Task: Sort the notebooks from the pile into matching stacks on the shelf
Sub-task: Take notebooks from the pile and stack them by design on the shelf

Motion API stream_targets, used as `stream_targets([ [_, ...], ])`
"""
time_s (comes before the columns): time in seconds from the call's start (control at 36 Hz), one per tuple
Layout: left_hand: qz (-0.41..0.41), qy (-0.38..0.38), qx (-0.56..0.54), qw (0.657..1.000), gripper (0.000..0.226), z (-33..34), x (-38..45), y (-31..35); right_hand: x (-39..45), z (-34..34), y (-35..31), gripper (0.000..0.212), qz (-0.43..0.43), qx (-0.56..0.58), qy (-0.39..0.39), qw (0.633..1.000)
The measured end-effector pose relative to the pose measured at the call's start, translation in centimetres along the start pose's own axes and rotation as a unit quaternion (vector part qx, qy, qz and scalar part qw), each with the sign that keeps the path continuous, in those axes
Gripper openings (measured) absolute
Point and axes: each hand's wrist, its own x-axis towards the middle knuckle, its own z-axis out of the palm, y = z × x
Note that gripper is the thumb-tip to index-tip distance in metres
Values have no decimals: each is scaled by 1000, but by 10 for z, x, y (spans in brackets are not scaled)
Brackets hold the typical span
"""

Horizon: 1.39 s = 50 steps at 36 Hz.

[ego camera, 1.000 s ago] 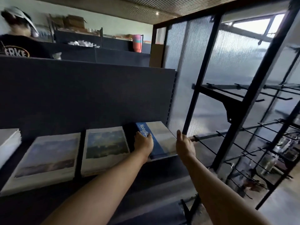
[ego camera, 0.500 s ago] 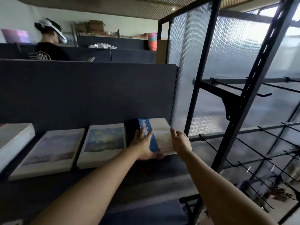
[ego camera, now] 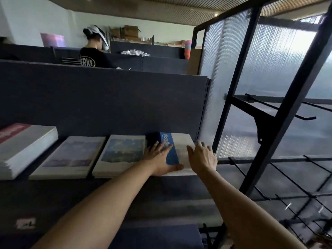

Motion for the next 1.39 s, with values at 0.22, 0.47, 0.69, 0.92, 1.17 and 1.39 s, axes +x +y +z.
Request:
stream_targets([
  [0.22, -79, 146, 0, 986, 66, -23, -44, -44, -12, -8, -58, 44, -154, -13, -15, 988],
  [0.47, -188, 208, 25, 959, 58, -39, -144, -131, -66, 21, -157, 45, -300, 24, -50, 952],
  [0.69, -301, 196, 48, 932, 53, -41, -261, -205, -137, 31, -256, 46, -387, 22, -100, 916],
  [0.92, -369, 208, 31, 905, 55, -41, -395, -289, -237, 44, -358, 42, -428, 40, -116, 895],
  [1.17, -433, 194, 44, 879, 57, -24, -529, -385, -351, 70, -467, 49, -500, 23, -160, 851],
  [1.39, -496, 198, 36, 845, 55, -16, -607, -458, -410, 94, -559, 48, -562, 17, -183, 806],
])
